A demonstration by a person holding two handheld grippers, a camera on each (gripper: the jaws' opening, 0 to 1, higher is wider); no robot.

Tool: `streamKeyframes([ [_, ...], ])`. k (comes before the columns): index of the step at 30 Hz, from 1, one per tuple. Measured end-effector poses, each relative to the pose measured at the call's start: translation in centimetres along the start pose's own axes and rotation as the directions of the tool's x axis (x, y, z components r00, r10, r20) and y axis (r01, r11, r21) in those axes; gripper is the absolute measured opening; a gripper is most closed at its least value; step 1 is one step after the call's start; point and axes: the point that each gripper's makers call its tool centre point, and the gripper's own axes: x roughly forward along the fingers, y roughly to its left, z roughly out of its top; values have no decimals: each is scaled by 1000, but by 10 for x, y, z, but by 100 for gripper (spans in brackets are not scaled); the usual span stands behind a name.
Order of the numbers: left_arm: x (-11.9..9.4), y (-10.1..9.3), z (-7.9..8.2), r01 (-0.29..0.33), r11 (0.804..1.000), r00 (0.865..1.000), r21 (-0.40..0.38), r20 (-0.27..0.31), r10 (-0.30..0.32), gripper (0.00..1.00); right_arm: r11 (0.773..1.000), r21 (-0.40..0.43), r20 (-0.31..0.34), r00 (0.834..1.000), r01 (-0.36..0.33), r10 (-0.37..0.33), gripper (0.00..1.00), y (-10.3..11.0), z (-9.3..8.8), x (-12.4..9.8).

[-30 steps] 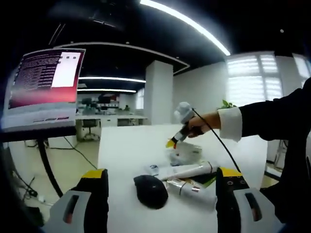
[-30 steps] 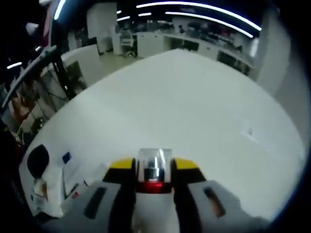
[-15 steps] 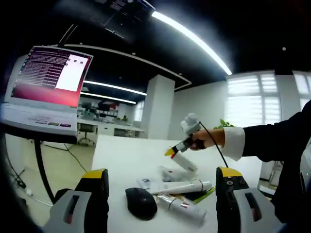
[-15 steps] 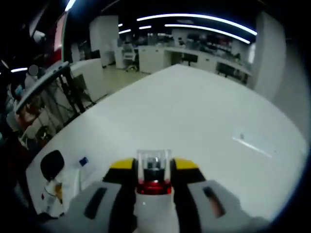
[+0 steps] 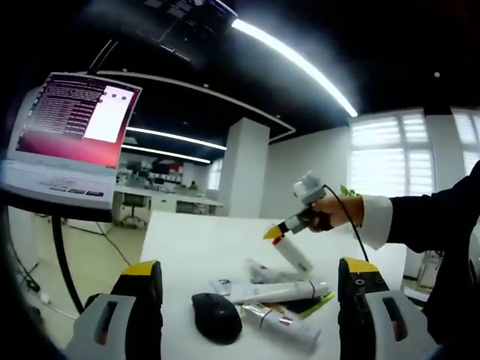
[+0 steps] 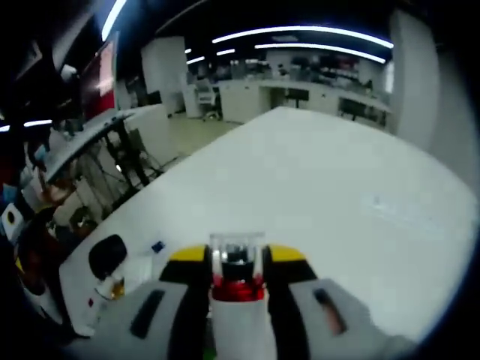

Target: Arrange the skincare products in the storage area until every visible bottle or jar stands upright without overlapping.

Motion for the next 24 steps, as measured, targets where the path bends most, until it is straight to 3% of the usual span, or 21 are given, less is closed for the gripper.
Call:
streamKeyframes([
  [10, 1, 1, -7, 4, 1000, 1000, 9, -26, -4, 99, 1000, -26, 36, 999, -1, 2, 28, 8, -2, -19],
  [14, 0, 2, 2, -10, 999, 1000, 37, 18, 9, 99, 999, -43, 63, 998, -14, 16, 28, 12, 0, -31],
  [24, 0, -3, 6, -1, 1000, 999, 14, 38, 0, 98, 999, -31, 121, 992, -24, 28, 27, 11, -4, -57],
])
